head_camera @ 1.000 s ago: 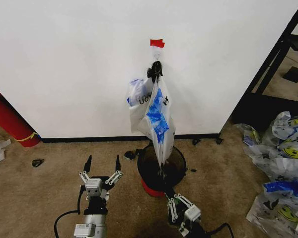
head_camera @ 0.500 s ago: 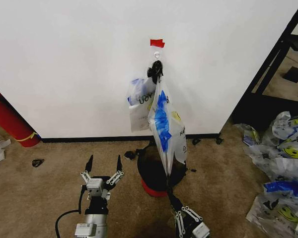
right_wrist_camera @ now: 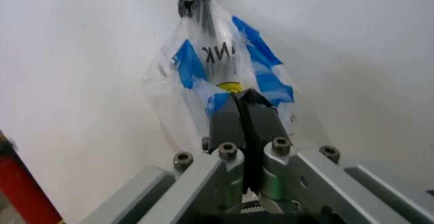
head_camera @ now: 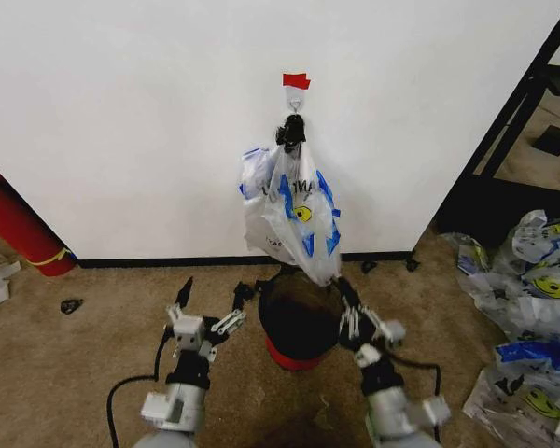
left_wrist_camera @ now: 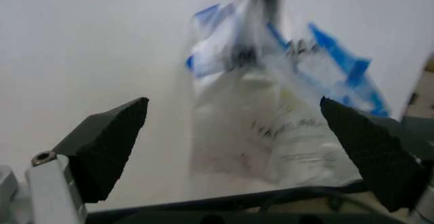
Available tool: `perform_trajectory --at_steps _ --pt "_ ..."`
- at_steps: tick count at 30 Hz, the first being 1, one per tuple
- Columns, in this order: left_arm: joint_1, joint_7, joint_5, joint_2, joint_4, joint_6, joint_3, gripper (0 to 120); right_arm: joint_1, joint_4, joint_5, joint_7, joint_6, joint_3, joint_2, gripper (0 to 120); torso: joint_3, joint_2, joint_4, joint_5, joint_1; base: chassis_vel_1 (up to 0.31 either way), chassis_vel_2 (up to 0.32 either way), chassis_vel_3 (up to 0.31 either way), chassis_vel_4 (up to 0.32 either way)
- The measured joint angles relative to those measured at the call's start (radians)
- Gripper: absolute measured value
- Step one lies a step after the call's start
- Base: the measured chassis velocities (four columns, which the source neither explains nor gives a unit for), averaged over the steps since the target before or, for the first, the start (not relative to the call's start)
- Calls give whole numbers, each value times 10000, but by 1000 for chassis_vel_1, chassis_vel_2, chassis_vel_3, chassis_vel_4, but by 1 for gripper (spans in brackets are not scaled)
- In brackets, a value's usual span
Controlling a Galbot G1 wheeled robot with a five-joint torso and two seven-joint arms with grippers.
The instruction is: Pick up the garbage bag from the wall and place it over the trash bin.
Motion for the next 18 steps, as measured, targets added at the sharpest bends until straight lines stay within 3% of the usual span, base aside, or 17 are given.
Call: perform_trajectory --at_steps 4,5,9,12,13,15,18 --pt "-1196 -395 -2752 1608 -1143 1507 178 100 383 -545 -1032 27 128 -204 389 0 0 0 4 1 0 0 0 0 0" --pt "-1196 -395 -2752 1608 -1143 1507 178 100 383 -545 -1032 27 128 -204 389 0 0 0 4 1 0 0 0 0 0" --pt "-3014 -1009 -5468 2741 -1749 3134 906 98 501 -949 -2017 113 409 -379 853 0 0 0 5 0 0 0 0 0 0" --pt "-5211 -1762 -7541 3147 -1823 4205 1828 97 454 -1129 -2537 123 622 -436 1086 0 0 0 1 1 0 0 0 0 0" --pt "-5211 -1762 -7541 3147 -1823 4205 1828 97 454 -1129 -2537 123 622 -436 1086 0 0 0 1 1 0 0 0 0 0" --pt "-6485 -2059 -8281 3134 -1598 4499 2584 95 402 -1176 -2639 135 701 -392 1167 0 0 0 -1 2 0 0 0 0 0" --pt "-7972 -2261 -8442 2847 -997 4606 3674 94 295 -1175 -2678 140 807 -237 1173 0 -1 0 3 4 0 0 0 0 0"
